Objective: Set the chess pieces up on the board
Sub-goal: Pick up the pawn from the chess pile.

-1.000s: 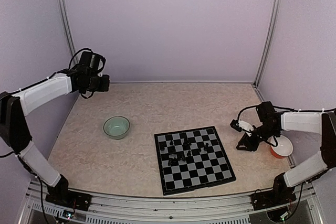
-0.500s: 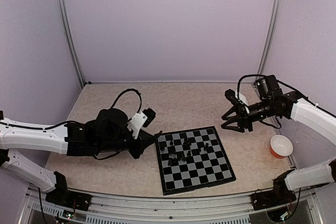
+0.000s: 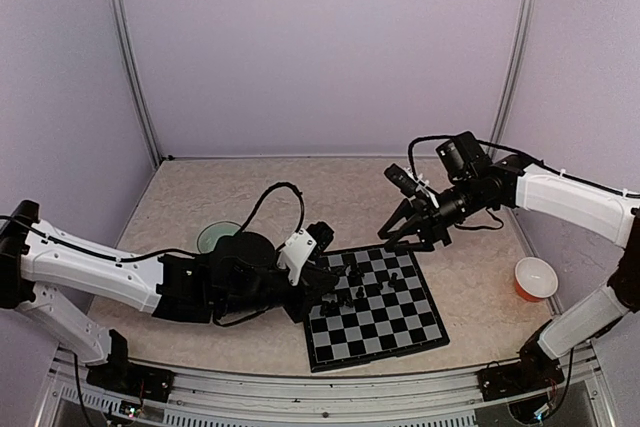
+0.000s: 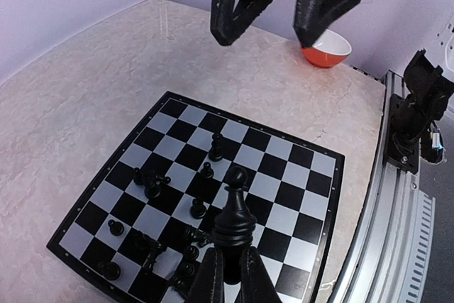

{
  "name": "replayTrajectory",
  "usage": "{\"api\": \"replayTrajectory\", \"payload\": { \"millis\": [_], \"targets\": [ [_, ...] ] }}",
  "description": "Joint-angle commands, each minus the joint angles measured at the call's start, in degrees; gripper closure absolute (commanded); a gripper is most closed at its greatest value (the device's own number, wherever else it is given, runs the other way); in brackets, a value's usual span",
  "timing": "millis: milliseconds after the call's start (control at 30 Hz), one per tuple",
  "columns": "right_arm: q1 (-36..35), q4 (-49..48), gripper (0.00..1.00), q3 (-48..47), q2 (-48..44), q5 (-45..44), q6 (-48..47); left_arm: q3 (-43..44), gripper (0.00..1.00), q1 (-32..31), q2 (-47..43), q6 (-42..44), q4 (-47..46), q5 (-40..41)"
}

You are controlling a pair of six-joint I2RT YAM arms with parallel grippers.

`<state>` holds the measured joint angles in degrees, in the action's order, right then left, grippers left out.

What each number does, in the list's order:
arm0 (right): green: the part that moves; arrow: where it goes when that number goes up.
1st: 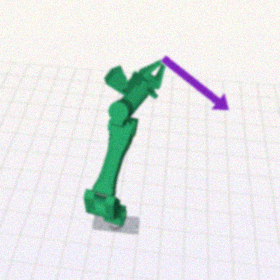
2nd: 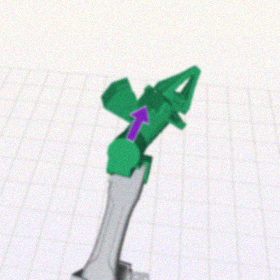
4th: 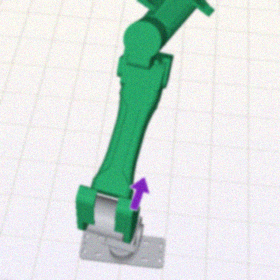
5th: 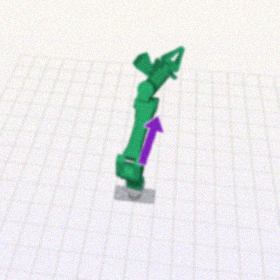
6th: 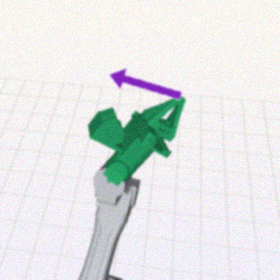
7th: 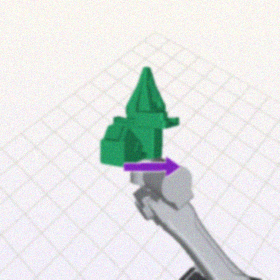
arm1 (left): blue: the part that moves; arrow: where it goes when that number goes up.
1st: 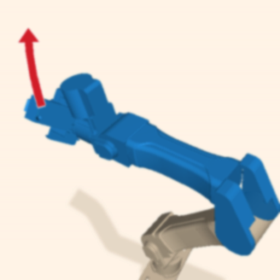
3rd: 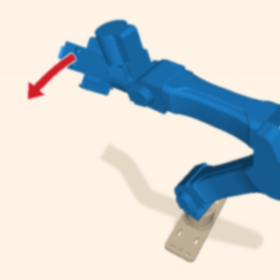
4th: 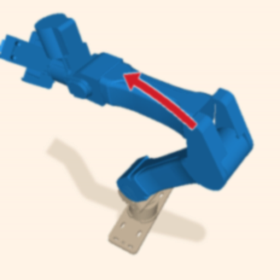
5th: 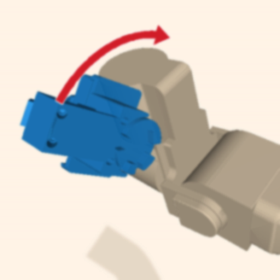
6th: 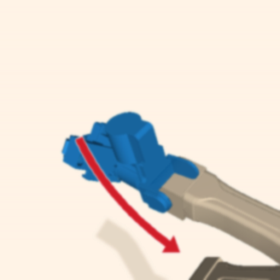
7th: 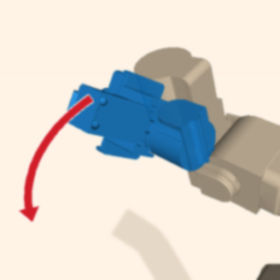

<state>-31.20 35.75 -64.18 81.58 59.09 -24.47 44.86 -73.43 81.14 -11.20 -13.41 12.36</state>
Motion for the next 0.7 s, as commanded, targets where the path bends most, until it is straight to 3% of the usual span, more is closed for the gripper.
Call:
{"api": "replayTrajectory", "payload": {
  "millis": [0,667],
  "targets": [
    [-4.61,2.18,0.56,-2.53,1.22,1.22,1.79,3.69,1.0,-0.31,3.08,-0.28,-4.01,1.24],
    [-8.5,2.29,0.65,-3.51,4.98,-0.66,2.48,6.09,1.0,-0.8,6.6,-0.91,-7.2,-2.26]
  ]
}}
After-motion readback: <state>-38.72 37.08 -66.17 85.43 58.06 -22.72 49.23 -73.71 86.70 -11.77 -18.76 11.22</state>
